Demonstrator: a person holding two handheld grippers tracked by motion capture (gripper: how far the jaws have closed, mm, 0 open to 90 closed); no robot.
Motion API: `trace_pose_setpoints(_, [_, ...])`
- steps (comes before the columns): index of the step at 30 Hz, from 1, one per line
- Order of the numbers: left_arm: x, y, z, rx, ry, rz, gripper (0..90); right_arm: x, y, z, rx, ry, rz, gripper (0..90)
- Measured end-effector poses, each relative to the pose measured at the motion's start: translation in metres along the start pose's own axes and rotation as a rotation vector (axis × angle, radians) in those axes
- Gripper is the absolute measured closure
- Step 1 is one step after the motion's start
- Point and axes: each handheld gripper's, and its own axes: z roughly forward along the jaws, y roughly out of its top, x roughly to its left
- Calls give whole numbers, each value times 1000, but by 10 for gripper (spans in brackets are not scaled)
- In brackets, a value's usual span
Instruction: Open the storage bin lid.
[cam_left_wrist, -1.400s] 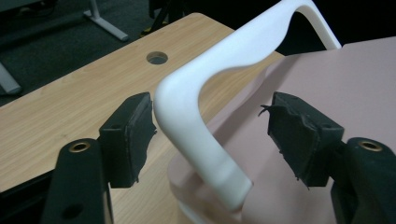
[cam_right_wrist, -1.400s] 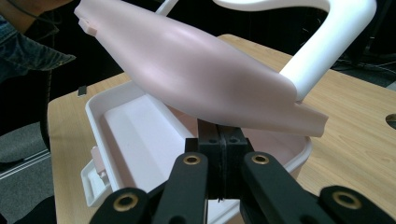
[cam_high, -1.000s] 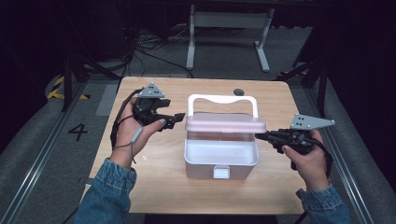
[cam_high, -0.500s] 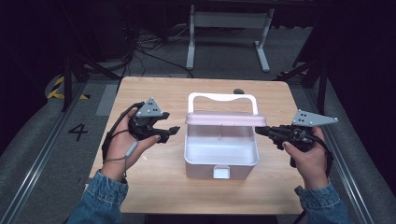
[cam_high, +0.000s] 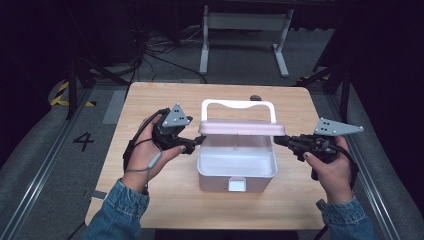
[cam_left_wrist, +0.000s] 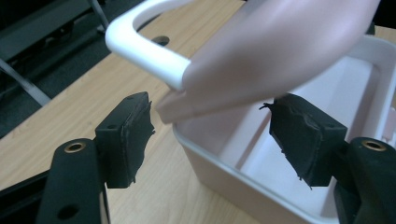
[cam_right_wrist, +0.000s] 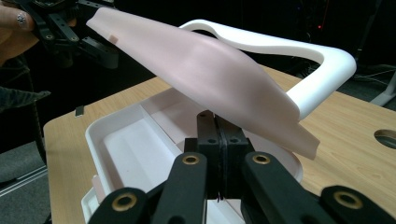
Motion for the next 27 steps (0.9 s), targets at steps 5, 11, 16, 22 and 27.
trace_pose_setpoints(5, [-3, 7, 5, -28, -20, 16, 306, 1, 0, -1, -3, -2, 5, 893])
trace_pose_setpoints(11, [-3, 12, 14, -85, -49, -1, 377, 0, 0, -2, -22, 4, 22, 894])
trace_pose_setpoints(16, [-3, 15, 19, -108, -65, 3, 417, 0, 0, -3, -25, 7, 29, 888])
trace_pose_setpoints(22, [-4, 17, 22, -116, -25, 30, 489, -1, 0, -3, -42, 17, 57, 863])
trace_pose_setpoints(27, [-2, 17, 22, -124, -12, 33, 512, -1, 0, -6, -49, 16, 74, 819])
